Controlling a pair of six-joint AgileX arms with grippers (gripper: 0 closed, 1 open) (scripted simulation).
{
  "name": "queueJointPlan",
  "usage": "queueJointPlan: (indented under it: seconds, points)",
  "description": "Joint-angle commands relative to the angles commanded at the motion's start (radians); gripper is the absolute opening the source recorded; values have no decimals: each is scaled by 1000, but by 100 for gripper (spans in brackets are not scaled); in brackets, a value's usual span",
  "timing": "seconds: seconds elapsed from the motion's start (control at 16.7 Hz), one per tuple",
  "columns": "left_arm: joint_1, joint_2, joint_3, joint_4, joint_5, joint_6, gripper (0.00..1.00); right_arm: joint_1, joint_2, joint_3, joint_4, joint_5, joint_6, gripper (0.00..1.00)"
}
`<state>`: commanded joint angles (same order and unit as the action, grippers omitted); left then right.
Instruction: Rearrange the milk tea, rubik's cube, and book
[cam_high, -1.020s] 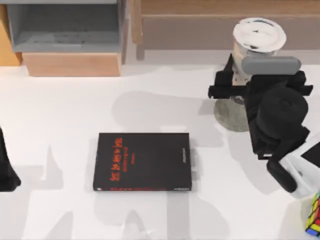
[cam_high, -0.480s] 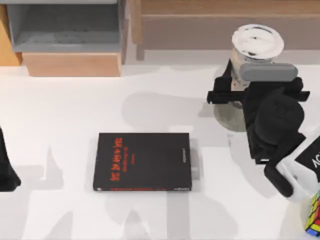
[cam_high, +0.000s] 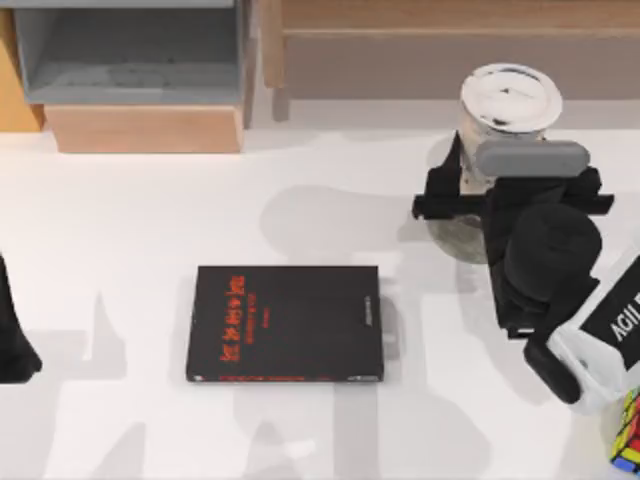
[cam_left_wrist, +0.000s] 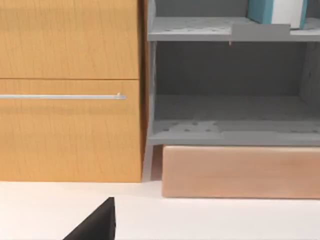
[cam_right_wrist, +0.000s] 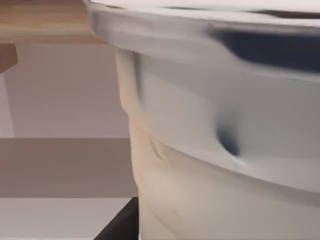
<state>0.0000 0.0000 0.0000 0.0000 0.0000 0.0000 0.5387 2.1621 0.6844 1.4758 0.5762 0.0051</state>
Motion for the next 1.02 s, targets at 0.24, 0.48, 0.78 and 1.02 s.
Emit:
queueJointPlan:
  seconds: [0.24, 0.48, 0.78, 1.02]
  points:
    - [0, 0, 0, 0, 0, 0, 100, 0, 0, 0, 0, 0, 0, 30]
    - [0, 0, 0, 0, 0, 0, 100, 0, 0, 0, 0, 0, 0, 60]
    - [0, 0, 0, 0, 0, 0, 100, 0, 0, 0, 0, 0, 0, 98]
    - [0, 0, 0, 0, 0, 0, 100, 0, 0, 0, 0, 0, 0, 100]
